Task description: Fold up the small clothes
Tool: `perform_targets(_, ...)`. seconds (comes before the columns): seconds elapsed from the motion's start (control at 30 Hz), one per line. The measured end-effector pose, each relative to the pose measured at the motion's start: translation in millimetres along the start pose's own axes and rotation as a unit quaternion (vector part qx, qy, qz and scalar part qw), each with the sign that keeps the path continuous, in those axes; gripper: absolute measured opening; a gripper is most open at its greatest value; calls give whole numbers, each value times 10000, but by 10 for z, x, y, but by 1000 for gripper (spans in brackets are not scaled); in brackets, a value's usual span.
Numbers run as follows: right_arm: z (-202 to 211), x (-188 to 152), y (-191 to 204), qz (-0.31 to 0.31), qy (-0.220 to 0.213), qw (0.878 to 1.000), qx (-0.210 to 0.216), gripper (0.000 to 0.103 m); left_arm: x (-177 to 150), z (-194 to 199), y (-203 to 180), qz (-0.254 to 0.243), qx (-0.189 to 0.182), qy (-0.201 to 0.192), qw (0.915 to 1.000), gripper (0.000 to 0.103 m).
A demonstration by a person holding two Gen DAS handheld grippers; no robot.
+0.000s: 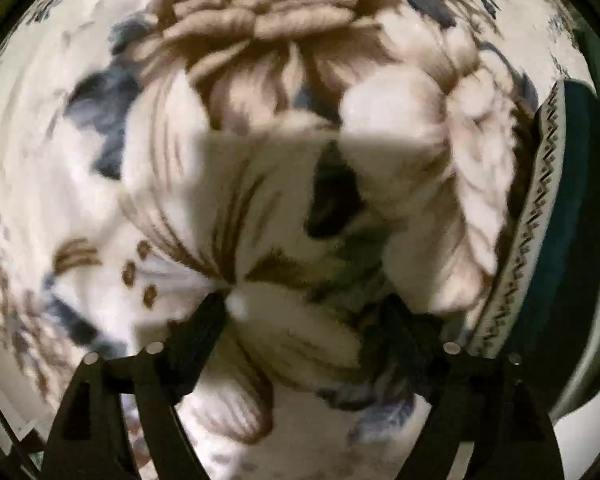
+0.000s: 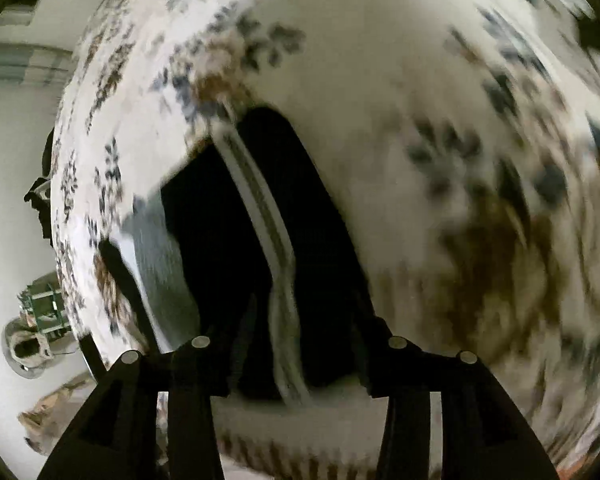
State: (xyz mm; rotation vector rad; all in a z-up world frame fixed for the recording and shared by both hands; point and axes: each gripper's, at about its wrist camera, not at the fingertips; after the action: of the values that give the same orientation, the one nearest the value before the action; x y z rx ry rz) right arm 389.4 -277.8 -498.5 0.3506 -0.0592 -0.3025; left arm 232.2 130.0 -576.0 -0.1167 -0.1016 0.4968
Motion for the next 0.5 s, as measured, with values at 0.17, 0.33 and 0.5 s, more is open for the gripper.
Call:
perform_targets(0.17,-650,688,245,549,181,9979,-296,51,29,-157,-154,15,256,-60,9997,103)
perform_targets(0.33,-575,816,464,975,-306,9945,-238,7,26,-159,-181,108,307,-201,9993,103)
perform_targets(0.5,-188,1006,499,932,-1051,9891,-432,5,49,-176,-188,149,335,-260,9990,103)
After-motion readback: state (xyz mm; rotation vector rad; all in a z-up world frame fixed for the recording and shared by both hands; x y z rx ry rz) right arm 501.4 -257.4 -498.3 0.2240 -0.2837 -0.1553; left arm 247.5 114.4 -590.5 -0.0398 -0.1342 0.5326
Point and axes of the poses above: each gripper's, at about its wrist camera, not at the fingertips, and z roughly against the way its jaws point, y to its left, x to its top, and after that the axes turned 7 degrees about -y, right-handed
